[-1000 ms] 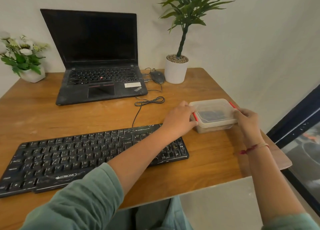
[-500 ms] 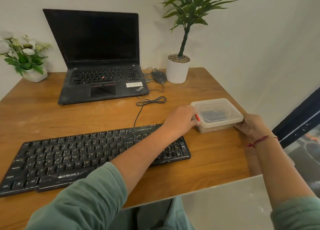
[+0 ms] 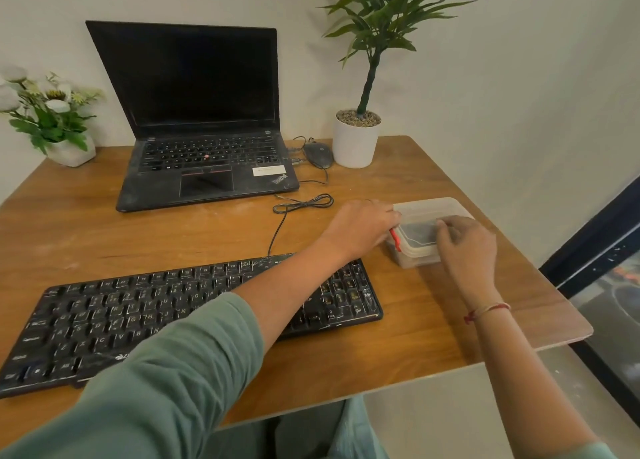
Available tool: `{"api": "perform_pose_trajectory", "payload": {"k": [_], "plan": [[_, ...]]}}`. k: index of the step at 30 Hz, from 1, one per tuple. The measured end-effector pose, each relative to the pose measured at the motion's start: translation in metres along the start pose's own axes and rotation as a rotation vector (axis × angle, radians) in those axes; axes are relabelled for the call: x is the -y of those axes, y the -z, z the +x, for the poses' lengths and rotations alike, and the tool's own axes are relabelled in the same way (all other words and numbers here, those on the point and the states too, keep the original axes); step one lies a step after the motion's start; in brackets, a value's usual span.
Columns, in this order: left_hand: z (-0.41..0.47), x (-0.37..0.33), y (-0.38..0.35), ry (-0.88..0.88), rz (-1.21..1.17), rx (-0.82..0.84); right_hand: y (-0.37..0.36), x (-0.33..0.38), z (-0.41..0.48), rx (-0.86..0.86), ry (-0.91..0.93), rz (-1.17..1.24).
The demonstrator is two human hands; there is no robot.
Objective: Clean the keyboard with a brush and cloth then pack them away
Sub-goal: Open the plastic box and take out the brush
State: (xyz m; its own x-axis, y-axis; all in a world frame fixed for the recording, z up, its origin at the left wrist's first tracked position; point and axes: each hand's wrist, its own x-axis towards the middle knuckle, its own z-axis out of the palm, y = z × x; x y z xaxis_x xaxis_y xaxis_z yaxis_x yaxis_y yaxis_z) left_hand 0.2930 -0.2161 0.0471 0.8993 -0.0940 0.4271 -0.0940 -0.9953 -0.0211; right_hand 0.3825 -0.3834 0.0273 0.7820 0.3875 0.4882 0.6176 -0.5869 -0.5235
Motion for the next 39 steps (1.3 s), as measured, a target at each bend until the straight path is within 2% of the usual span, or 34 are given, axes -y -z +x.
{"api": "perform_pose_trajectory", "payload": {"k": [4, 8, 12, 16, 21, 24, 27, 31, 35, 39], "plan": [[0.001, 0.002, -0.003, -0.052, 0.043, 0.016, -0.002, 0.002, 0.001, -0.037, -0.058, 0.045], [-0.005, 0.006, -0.011, -0.034, 0.032, 0.019, 0.0, 0.003, 0.001, -0.025, -0.038, 0.034], [-0.004, 0.01, -0.007, 0.098, 0.014, 0.161, 0.003, 0.005, 0.0, -0.013, -0.013, 0.026], [-0.005, 0.015, -0.003, 0.318, -0.179, 0.246, 0.002, 0.021, -0.007, 0.006, 0.078, -0.031], [0.0, 0.012, -0.002, 0.392, -0.239, 0.522, -0.012, 0.042, -0.017, 0.025, 0.17, -0.358], [0.007, 0.004, -0.007, 0.38, -0.314, 0.496, -0.019, 0.046, -0.021, 0.065, 0.213, -0.529], [0.012, 0.0, -0.011, 0.36, -0.425, 0.464, -0.02, 0.048, -0.021, 0.058, 0.251, -0.559], [0.009, 0.0, -0.016, 0.31, -0.692, 0.36, -0.019, 0.05, -0.018, 0.065, 0.255, -0.448], [0.006, 0.006, -0.028, 0.281, -0.737, 0.246, -0.019, 0.049, -0.018, 0.062, 0.206, -0.293], [0.007, 0.009, -0.035, 0.309, -0.763, 0.235, -0.021, 0.047, -0.014, 0.096, 0.102, -0.155]]}}
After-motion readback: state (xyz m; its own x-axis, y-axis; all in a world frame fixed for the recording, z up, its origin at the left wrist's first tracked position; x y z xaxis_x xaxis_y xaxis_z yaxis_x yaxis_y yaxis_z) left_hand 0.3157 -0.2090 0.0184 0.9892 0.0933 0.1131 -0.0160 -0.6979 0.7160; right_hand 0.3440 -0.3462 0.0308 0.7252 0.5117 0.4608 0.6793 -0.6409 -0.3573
